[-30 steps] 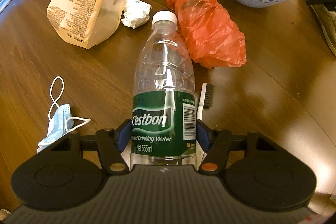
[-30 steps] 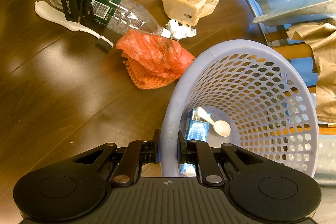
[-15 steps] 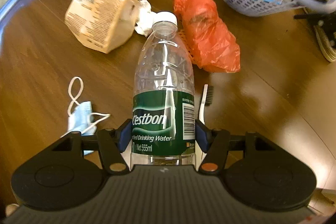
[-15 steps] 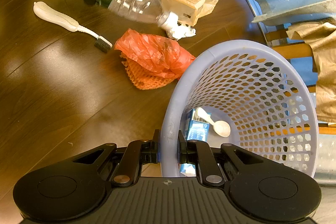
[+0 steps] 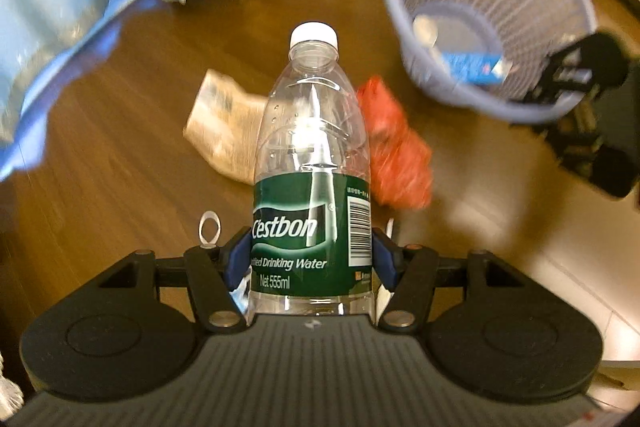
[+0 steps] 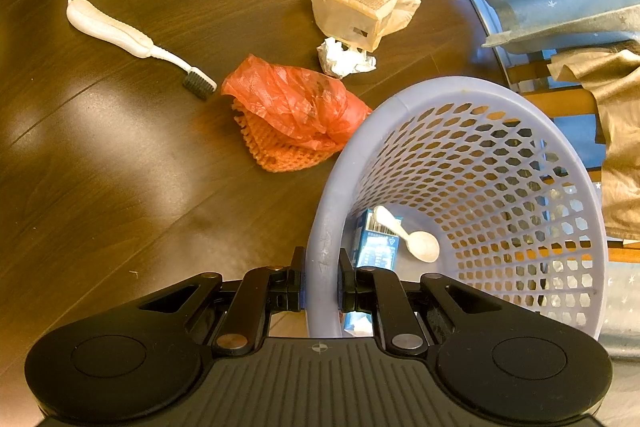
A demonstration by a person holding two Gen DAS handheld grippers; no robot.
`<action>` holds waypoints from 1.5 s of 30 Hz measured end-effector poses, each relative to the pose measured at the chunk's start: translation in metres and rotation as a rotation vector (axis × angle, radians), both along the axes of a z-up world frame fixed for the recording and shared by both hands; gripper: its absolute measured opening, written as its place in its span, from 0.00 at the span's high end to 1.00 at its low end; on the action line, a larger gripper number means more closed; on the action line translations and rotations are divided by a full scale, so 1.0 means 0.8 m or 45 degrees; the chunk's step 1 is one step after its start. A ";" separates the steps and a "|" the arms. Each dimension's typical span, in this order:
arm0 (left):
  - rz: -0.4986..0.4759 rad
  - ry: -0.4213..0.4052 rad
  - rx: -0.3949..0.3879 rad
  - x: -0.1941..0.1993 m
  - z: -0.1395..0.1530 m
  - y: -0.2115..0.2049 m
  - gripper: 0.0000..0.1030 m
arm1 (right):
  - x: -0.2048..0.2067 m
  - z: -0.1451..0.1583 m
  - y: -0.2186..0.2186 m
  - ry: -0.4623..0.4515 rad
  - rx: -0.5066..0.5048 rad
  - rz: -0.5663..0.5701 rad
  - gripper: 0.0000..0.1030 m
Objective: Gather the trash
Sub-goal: 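Drop the water bottle into the wastebasket held by the right tool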
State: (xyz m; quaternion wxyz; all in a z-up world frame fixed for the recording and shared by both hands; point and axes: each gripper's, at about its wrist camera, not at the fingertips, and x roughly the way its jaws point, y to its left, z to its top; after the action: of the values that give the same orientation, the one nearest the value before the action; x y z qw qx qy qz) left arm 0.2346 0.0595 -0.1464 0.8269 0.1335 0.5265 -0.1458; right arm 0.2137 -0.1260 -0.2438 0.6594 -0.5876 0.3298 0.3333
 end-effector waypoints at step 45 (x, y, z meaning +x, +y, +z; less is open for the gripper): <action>0.022 -0.123 -0.175 0.043 0.076 -0.029 0.34 | 0.005 -0.005 -0.001 -0.001 0.013 -0.011 0.90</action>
State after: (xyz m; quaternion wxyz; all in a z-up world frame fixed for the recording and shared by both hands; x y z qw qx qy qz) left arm 0.2691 0.0361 -0.0857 0.8596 0.0788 0.4760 -0.1680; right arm 0.2176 -0.1270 -0.2474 0.6639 -0.5829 0.3304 0.3319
